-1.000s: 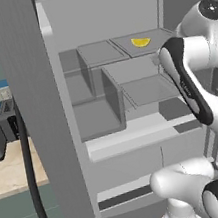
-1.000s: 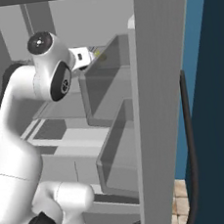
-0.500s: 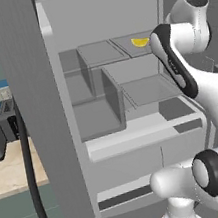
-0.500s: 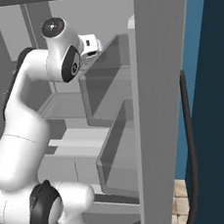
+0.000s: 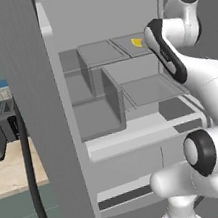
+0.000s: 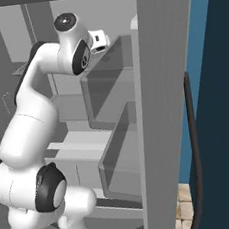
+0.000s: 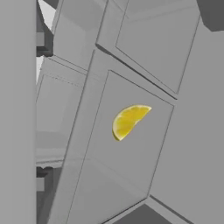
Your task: There is a bowl on the dining counter. Grab a lemon wedge from the fridge and place it in the bowl. Then get the liquor bottle and glass cup from the cabinet and place them next to the bowl.
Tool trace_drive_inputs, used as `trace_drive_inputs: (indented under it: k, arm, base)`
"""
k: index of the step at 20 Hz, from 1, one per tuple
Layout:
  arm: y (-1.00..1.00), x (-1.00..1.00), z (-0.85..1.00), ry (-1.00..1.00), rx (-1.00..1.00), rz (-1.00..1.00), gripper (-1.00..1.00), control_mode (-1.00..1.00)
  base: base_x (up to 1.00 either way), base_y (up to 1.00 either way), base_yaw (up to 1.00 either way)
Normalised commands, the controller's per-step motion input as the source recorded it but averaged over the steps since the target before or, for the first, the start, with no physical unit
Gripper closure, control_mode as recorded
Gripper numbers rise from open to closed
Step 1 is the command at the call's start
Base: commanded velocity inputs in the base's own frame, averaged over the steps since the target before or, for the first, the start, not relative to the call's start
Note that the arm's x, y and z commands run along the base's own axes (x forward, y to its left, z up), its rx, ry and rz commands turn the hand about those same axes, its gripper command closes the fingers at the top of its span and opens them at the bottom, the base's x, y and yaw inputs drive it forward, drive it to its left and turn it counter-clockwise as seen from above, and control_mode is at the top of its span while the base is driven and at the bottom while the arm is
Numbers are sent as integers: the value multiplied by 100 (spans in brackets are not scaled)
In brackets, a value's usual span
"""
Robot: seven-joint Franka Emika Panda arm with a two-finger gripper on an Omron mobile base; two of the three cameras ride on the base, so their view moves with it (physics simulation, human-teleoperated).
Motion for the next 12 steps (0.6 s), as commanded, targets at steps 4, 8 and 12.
trace_drive_inputs:
  k: [4,8,12]
  arm:
    - [-12,42,0,3,0,0,-100,-100]
    - [-8,42,0,3,0,0,-100,-100]
    - [-3,41,-4,3,0,0,-100,-100]
  base:
    - [0,0,0]
    - [0,0,0]
    - [0,0,0]
